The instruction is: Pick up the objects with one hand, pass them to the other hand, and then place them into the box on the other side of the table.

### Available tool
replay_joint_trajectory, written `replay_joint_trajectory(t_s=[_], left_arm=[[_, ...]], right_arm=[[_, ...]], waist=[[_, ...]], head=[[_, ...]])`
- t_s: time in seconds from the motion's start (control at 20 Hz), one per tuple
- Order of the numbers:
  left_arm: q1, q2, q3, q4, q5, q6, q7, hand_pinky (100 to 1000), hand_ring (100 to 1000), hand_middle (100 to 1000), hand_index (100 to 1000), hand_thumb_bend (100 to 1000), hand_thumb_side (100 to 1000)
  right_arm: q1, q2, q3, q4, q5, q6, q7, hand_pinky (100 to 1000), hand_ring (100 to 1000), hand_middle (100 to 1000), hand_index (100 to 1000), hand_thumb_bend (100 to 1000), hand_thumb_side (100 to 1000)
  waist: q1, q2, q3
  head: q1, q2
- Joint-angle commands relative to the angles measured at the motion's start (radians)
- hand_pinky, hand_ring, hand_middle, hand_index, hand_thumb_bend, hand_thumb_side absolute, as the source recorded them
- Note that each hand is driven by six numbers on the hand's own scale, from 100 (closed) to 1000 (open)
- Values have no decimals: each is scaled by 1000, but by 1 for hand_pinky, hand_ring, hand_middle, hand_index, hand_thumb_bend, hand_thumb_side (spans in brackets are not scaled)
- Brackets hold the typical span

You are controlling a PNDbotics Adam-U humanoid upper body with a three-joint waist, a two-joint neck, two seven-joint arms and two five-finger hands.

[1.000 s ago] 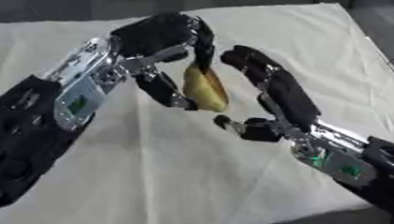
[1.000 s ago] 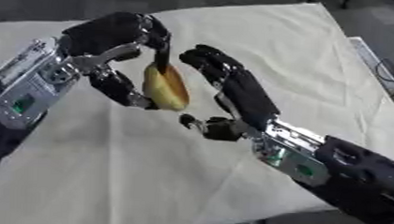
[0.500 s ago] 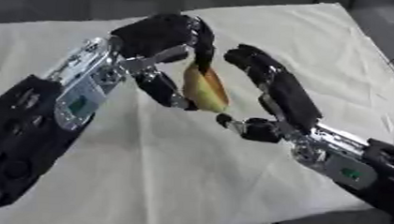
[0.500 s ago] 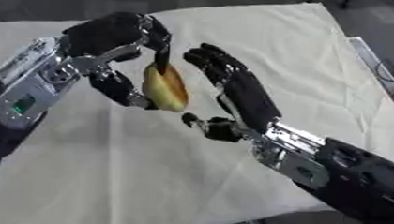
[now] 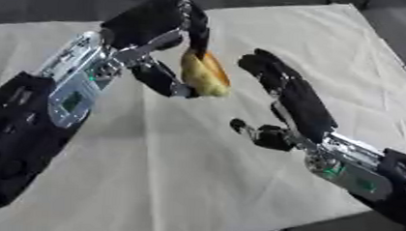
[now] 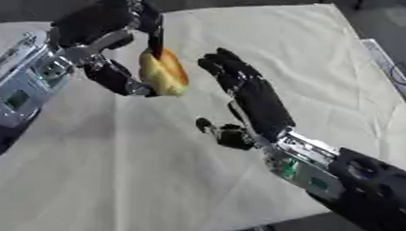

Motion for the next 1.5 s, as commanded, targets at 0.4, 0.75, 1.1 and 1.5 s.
replay_joint_trajectory(t_s=[0.4, 0.75, 1.1, 1.5], left_arm=[[-8, 150, 77, -16, 34, 75, 82, 622, 535, 397, 442, 599, 100], [3, 254, 144, -34, 43, 129, 114, 623, 536, 396, 441, 580, 100], [36, 338, 189, -46, 45, 162, 136, 625, 539, 395, 440, 566, 100], [103, 447, 257, -19, 43, 203, 180, 625, 544, 396, 439, 555, 100]], right_arm=[[36, -23, -10, -15, 17, 9, -12, 817, 966, 877, 934, 601, 122], [67, -33, -27, -15, 26, 14, -36, 821, 966, 878, 935, 606, 120], [101, -35, -42, -15, 39, 26, -58, 826, 967, 880, 937, 612, 119], [154, -37, -86, -15, 44, 44, -105, 824, 951, 870, 932, 613, 112]], waist=[[-7, -38, 5], [-7, -38, 6], [-9, -39, 6], [-12, -38, 4]], head=[[8, 6], [48, 6], [108, 3], [234, -48]])
